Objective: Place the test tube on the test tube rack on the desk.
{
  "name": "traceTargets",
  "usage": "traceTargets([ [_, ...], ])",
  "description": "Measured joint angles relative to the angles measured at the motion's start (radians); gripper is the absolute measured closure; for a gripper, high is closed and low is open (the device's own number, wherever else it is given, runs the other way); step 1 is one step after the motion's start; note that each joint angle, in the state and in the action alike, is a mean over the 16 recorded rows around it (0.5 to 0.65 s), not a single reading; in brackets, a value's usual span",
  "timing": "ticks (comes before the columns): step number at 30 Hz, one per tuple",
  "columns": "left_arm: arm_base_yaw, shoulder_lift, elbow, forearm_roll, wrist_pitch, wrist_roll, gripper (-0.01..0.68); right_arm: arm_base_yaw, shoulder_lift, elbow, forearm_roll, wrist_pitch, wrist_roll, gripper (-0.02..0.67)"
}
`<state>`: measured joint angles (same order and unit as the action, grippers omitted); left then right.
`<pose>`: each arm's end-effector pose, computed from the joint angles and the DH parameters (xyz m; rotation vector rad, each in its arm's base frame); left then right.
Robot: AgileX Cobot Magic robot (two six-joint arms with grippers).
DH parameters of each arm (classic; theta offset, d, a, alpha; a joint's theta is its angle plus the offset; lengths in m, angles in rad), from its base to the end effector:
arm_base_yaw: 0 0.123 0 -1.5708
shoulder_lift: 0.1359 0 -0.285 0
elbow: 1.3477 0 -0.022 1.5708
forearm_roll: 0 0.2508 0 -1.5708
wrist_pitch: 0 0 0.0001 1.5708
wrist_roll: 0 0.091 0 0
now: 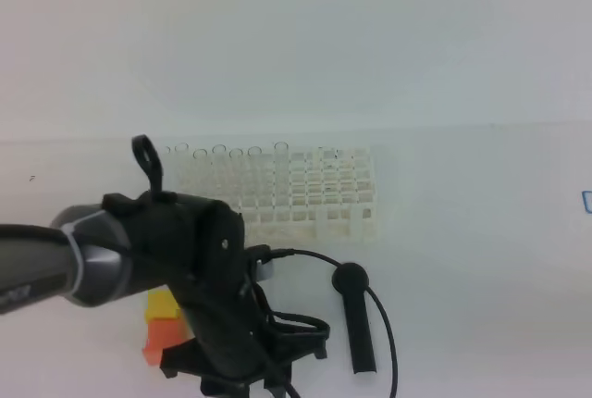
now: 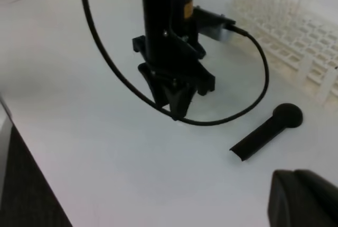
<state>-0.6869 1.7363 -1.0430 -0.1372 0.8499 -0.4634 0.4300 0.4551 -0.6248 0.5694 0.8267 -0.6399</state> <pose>0.2368 -0.2063 0.1805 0.2146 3.0878 -0.2374 0.0524 0.0638 0.3279 -0.9025 1.8462 0.5421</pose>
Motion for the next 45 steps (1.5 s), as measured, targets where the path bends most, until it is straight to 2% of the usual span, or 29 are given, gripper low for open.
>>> traceTargets([
  [4, -0.045, 0.024, -0.042, 0.071, -0.005, -0.041, 0.381, 0.051, 0.000, 0.000, -0.017, 0.002, -0.002, 0.650],
  [10, -0.082, 0.053, -0.136, 0.176, 0.037, -0.084, 0.364, 0.117, 0.000, -0.001, -0.049, 0.004, -0.002, 0.650],
  [25, -0.092, 0.241, -0.391, 0.243, 0.268, -0.082, 0.363, 0.186, 0.000, -0.002, -0.091, 0.020, -0.002, 0.650],
  [31, -0.092, 0.276, -0.429, 0.224, 0.295, -0.091, 0.363, 0.190, 0.000, -0.002, -0.094, 0.025, -0.002, 0.650],
  [45, -0.092, 0.306, -0.432, 0.224, 0.243, -0.149, 0.363, 0.192, 0.000, -0.002, -0.097, 0.029, -0.002, 0.650],
])
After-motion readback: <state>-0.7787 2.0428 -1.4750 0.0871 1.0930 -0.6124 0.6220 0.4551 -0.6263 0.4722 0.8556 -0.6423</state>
